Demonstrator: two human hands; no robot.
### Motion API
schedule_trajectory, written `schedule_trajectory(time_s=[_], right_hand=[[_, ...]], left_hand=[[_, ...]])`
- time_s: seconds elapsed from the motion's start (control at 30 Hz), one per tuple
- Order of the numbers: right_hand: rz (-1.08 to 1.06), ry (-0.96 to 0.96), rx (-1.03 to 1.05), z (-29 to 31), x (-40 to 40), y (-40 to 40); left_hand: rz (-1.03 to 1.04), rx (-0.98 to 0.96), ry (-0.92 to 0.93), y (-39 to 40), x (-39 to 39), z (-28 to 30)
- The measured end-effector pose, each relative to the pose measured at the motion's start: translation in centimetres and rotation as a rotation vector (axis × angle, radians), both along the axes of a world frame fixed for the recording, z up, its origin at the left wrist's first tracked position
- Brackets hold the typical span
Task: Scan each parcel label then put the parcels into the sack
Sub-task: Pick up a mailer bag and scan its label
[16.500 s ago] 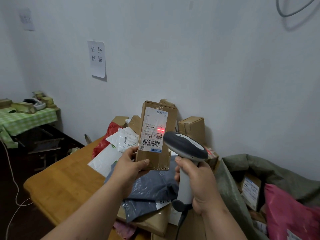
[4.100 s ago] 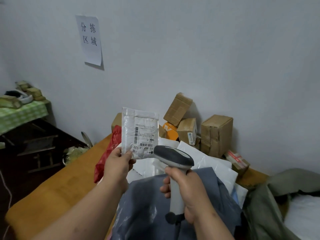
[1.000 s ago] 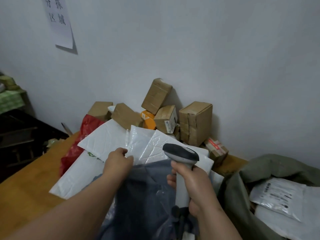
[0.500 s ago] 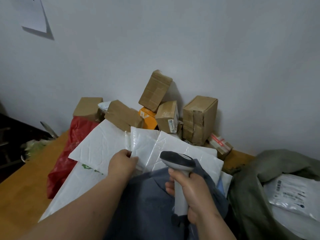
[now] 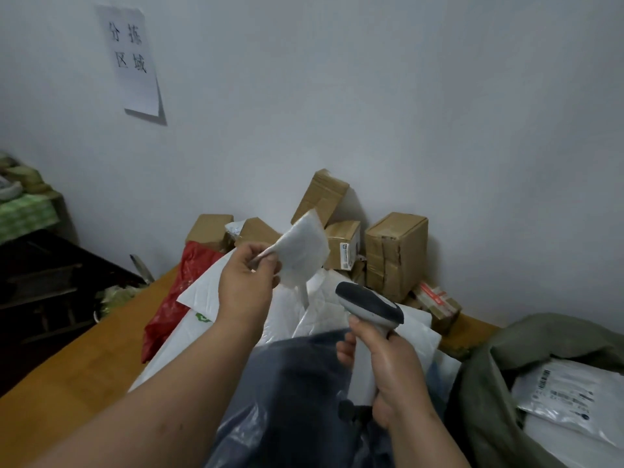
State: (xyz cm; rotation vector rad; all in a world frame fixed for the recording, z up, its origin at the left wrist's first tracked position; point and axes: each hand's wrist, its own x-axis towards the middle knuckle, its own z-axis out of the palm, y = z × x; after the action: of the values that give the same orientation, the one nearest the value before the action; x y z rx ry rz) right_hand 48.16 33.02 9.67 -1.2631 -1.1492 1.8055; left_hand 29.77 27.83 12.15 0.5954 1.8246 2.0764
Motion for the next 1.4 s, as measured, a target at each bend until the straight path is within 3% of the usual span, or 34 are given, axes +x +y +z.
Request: schedule_trajectory(time_s=[0.17,0.37,0.57,0.97,1.17,1.4], right_hand=[[-0.018,0.071,0.014,1.5,2.9,-1.8],[-0.037,0.218,-0.04,2.6,7.0,-3.9],[-0.006,0.287,0.0,3.1,9.7,-6.0],[0.099,0.253,0.003,2.8,9.7,-9.3],[0.06,0.189,0.083,2.0,8.9,-10.7],[0.084,0.133,0.163,2.6,8.7,-11.9]], left_hand=[[-0.179,0.109,-0.092,-3.6,4.1,2.4],[-0.078,-0.114,0.004,-7.6,9.3,1.8],[-0.181,-0.053,-0.223,-10.6,12.2,1.4],[-0.413,-0.11,-0.344,-13.3,12.8,-0.8],[-0.371,0.034,-0.62,-14.0,11.5,-0.6],[-0.322,0.082,-0.704,-13.6,10.1,-0.9]])
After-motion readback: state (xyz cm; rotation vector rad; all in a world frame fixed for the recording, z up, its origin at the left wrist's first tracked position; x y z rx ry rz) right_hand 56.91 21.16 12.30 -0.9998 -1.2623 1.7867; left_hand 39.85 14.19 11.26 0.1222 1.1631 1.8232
